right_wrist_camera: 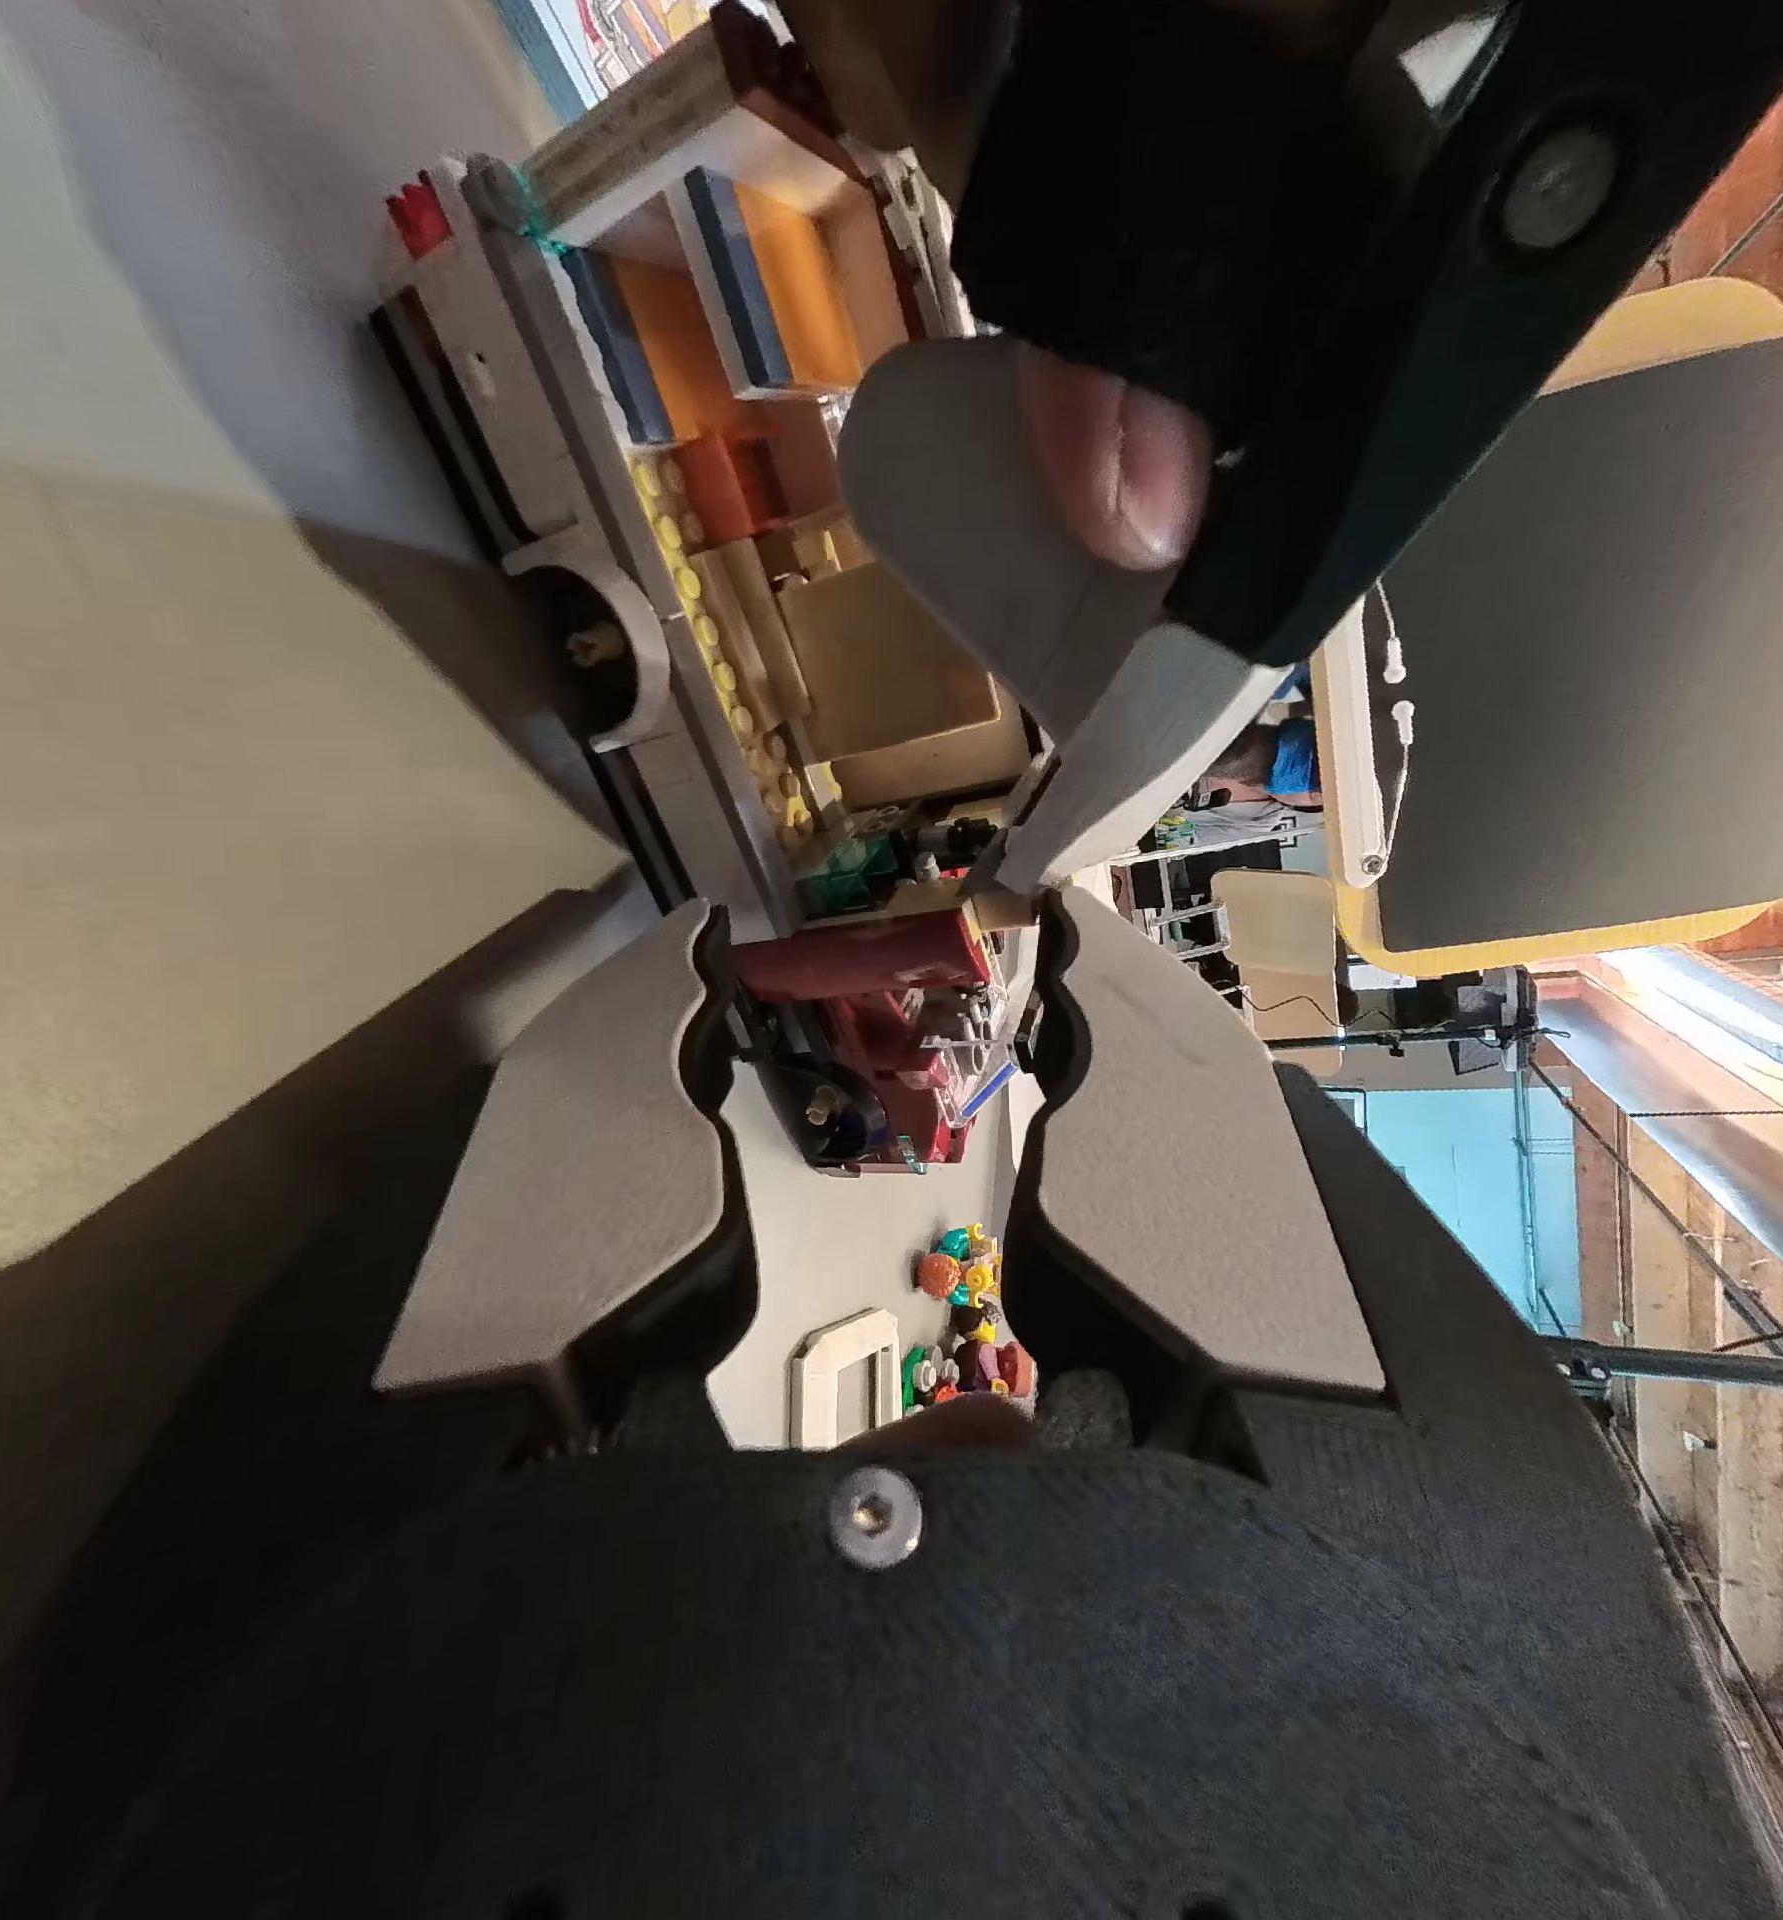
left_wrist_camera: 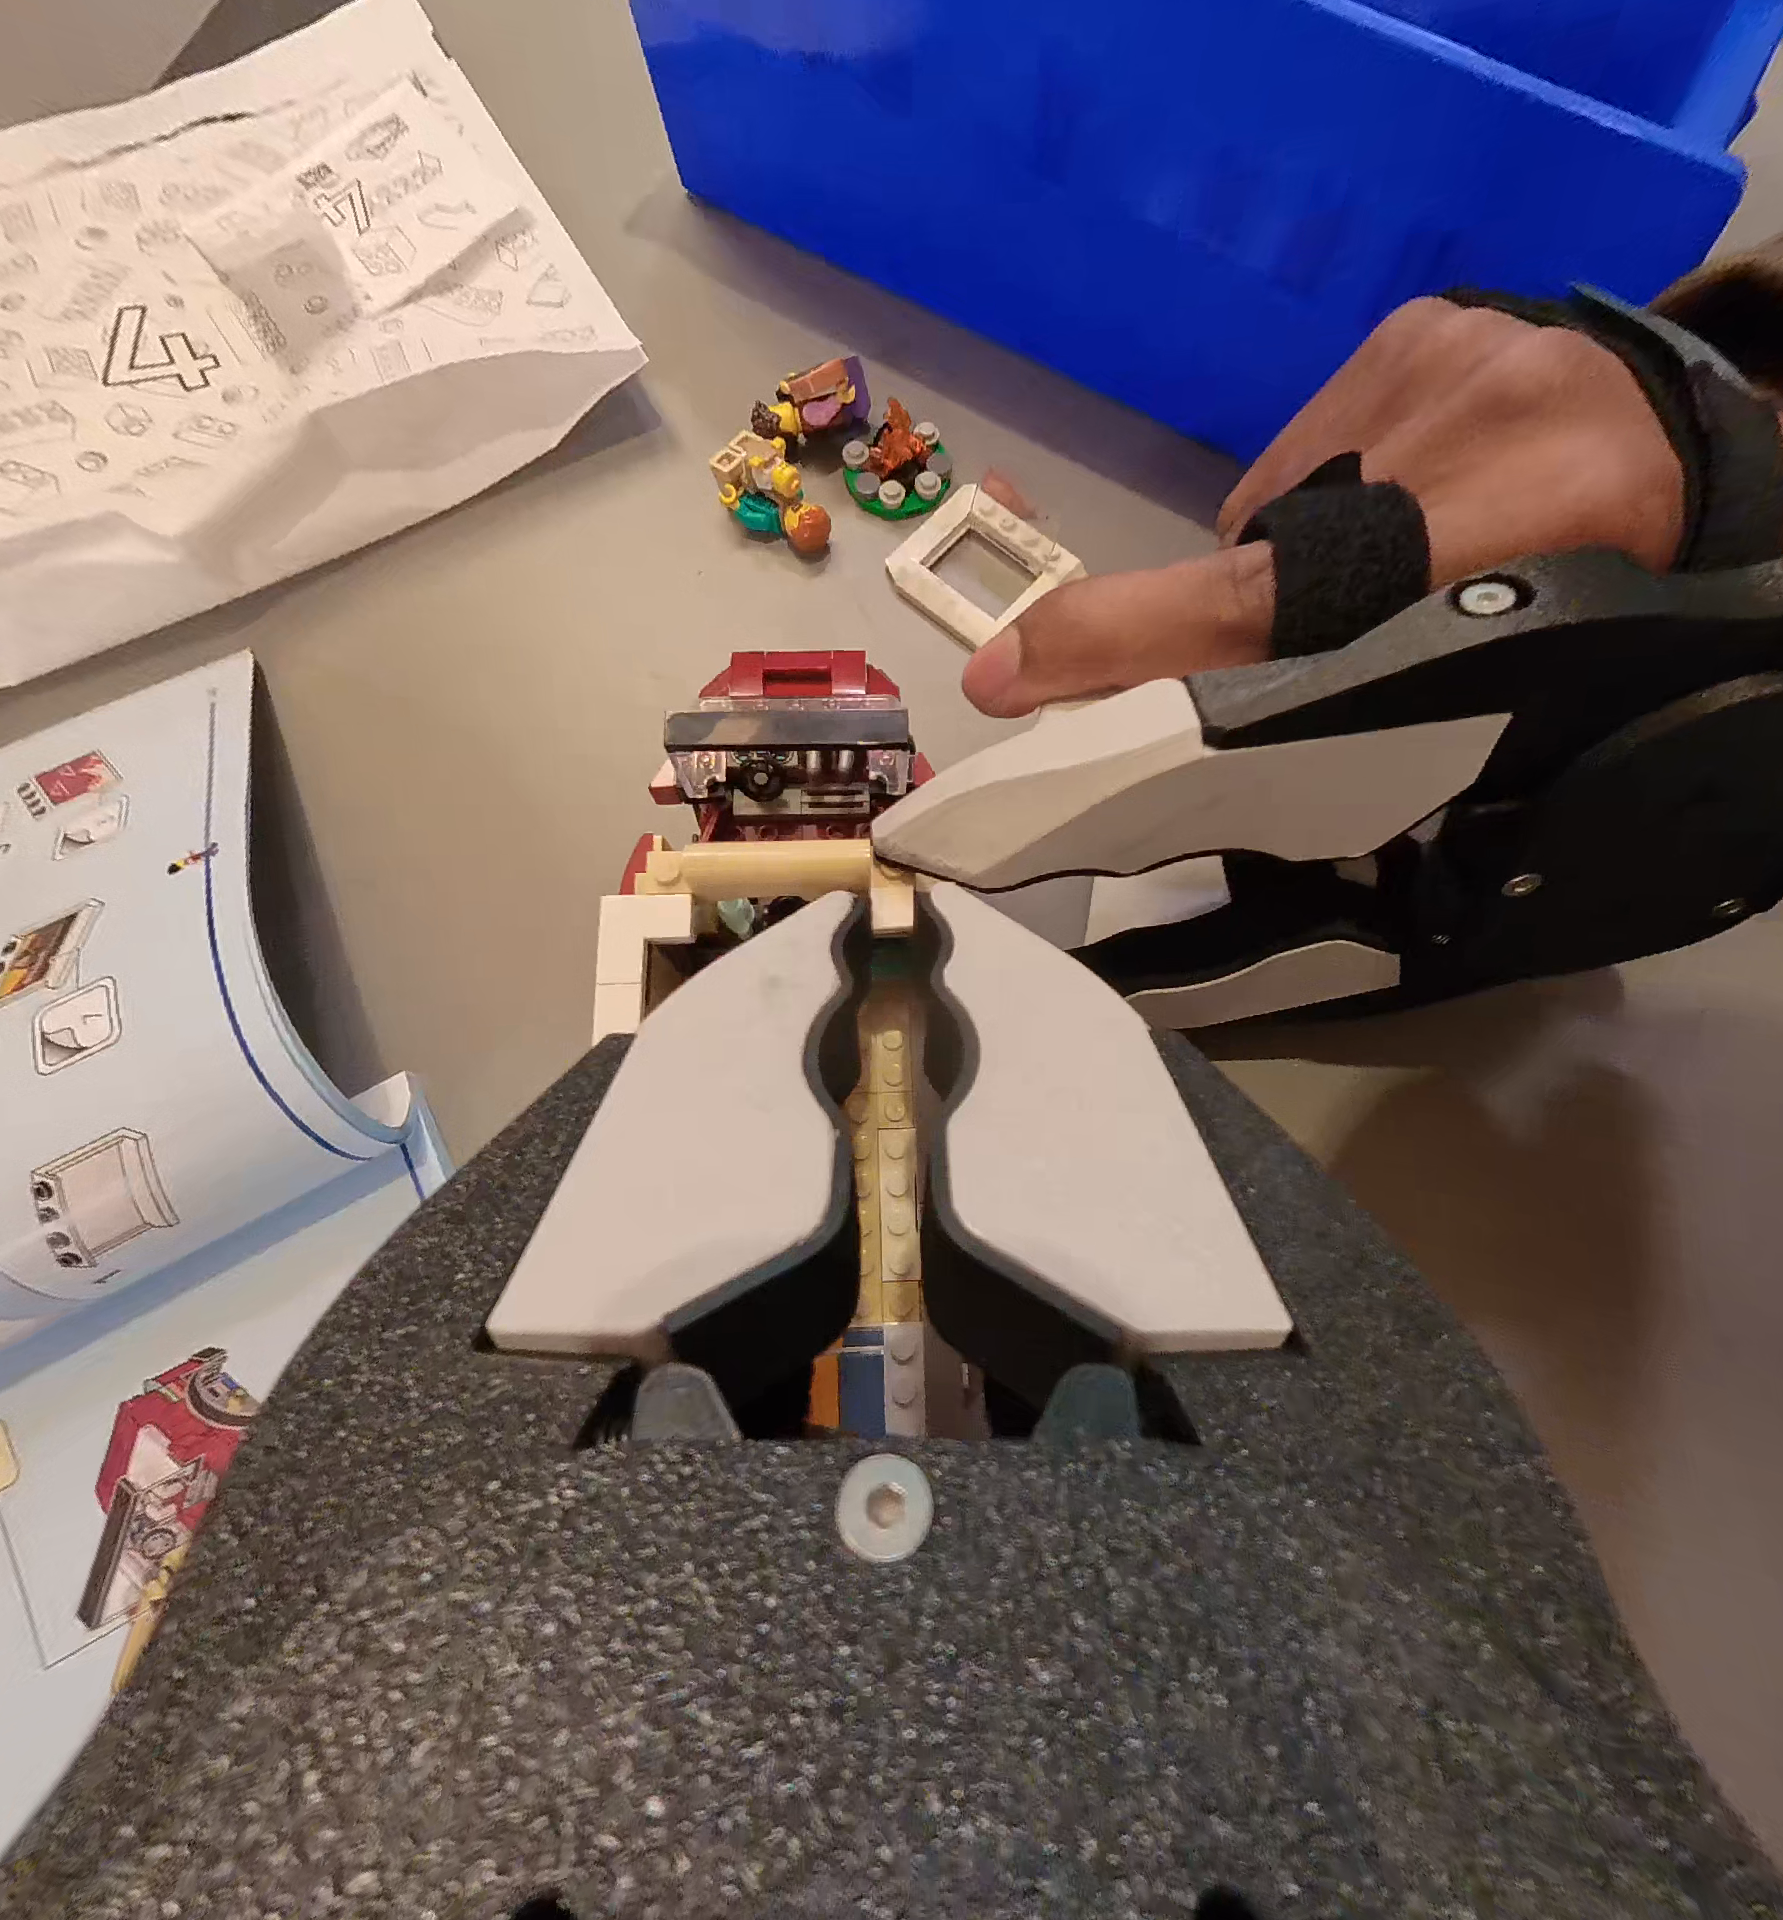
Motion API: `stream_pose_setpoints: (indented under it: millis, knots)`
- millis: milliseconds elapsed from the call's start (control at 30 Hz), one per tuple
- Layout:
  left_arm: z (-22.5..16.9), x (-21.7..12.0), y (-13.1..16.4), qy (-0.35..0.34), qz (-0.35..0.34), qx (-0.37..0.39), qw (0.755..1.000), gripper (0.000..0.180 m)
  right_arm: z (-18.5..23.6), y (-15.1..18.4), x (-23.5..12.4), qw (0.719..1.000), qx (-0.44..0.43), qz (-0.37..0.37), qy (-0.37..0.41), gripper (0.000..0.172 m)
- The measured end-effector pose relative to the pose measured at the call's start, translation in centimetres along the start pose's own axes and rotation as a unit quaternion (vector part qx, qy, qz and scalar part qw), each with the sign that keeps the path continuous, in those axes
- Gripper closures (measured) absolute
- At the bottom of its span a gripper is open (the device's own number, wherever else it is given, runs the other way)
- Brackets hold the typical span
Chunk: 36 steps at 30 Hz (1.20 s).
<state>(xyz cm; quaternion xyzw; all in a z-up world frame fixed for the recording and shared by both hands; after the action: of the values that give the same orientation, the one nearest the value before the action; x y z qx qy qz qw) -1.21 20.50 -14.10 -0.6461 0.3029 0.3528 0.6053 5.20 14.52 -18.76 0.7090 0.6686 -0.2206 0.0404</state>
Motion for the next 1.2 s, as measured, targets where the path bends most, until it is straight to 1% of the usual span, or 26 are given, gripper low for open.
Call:
stream_pose_setpoints:
  millis: [33,100,133,200,300,400,467,567,667,733,833,933,1033,1067,1100,1133,1200]
  knots:
    - [0.0,-0.1,0.0,-0.003,-0.005,0.006,1.000,0.173,0.0,0.0,0.0,1.000,0.000,0.001,0.000,0.115]
    - [-0.2,-1.5,-0.6,0.012,-0.054,0.012,0.998,0.173,0.0,0.1,0.0,1.000,0.001,0.003,0.000,0.115]
    - [0.0,-2.2,-0.8,0.012,-0.064,0.002,0.998,0.173,-0.1,0.1,0.1,1.000,0.001,0.004,0.001,0.115]
    - [1.2,-2.8,0.0,-0.037,-0.035,-0.007,0.999,0.173,0.0,0.0,0.0,1.000,-0.001,0.007,0.003,0.116]
    - [1.5,-3.5,0.4,-0.011,-0.051,-0.018,0.998,0.173,0.0,0.0,0.0,1.000,0.003,0.007,0.007,0.116]
    - [1.3,-3.7,0.3,-0.011,-0.052,-0.014,0.999,0.173,0.1,-0.1,-0.1,1.000,0.014,0.008,0.011,0.116]
    - [1.0,-3.6,-0.1,-0.010,-0.053,-0.006,0.999,0.173,0.0,-0.1,-0.5,1.000,0.028,0.002,0.011,0.117]
    - [0.4,-3.6,-1.2,-0.009,-0.059,0.013,0.998,0.173,-0.4,-0.4,-1.6,0.998,0.042,-0.022,0.028,0.116]
    - [-0.7,-3.5,-3.4,0.006,-0.075,0.033,0.997,0.173,0.0,-1.1,-2.9,0.998,0.046,-0.048,0.017,0.118]
    - [-1.9,-3.3,-5.5,0.028,-0.089,0.058,0.994,0.173,1.0,-1.7,-3.4,0.998,0.034,-0.056,0.000,0.118]
    - [-4.4,-2.2,-9.4,0.070,-0.101,0.107,0.987,0.173,2.7,-2.3,-4.0,0.997,0.007,-0.073,-0.018,0.120]
    - [-7.3,-0.7,-13.9,0.109,-0.122,0.146,0.976,0.172,3.4,-2.8,-4.5,0.995,0.004,-0.092,-0.025,0.128]
    - [-9.7,1.0,-17.9,0.122,-0.146,0.180,0.965,0.172,3.3,-2.7,-4.4,0.995,0.011,-0.089,-0.033,0.127]
    - [-10.2,1.6,-18.8,0.120,-0.146,0.187,0.964,0.170,3.2,-2.6,-4.3,0.995,0.015,-0.088,-0.037,0.127]
    - [-10.5,2.2,-19.5,0.119,-0.140,0.191,0.964,0.159,3.2,-2.5,-4.2,0.995,0.019,-0.085,-0.040,0.127]
    - [-10.8,2.6,-19.9,0.118,-0.131,0.194,0.965,0.151,3.1,-2.5,-4.1,0.995,0.020,-0.083,-0.043,0.127]
    - [-10.9,3.2,-20.3,0.113,-0.124,0.197,0.966,0.149,3.0,-2.3,-4.0,0.995,0.023,-0.079,-0.047,0.127]
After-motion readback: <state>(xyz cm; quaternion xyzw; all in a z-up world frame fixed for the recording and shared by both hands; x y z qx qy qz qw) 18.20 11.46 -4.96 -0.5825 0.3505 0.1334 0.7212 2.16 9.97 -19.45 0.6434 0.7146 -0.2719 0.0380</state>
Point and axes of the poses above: each gripper's, where its closed fingertips meet, x out along the fingers, y out of its underside, z = x × y across the jaws, the point moved 7 cm from there along -x, back along the fingers, and after that the axes turned 13 degrees about z, right-handed, at the moved point
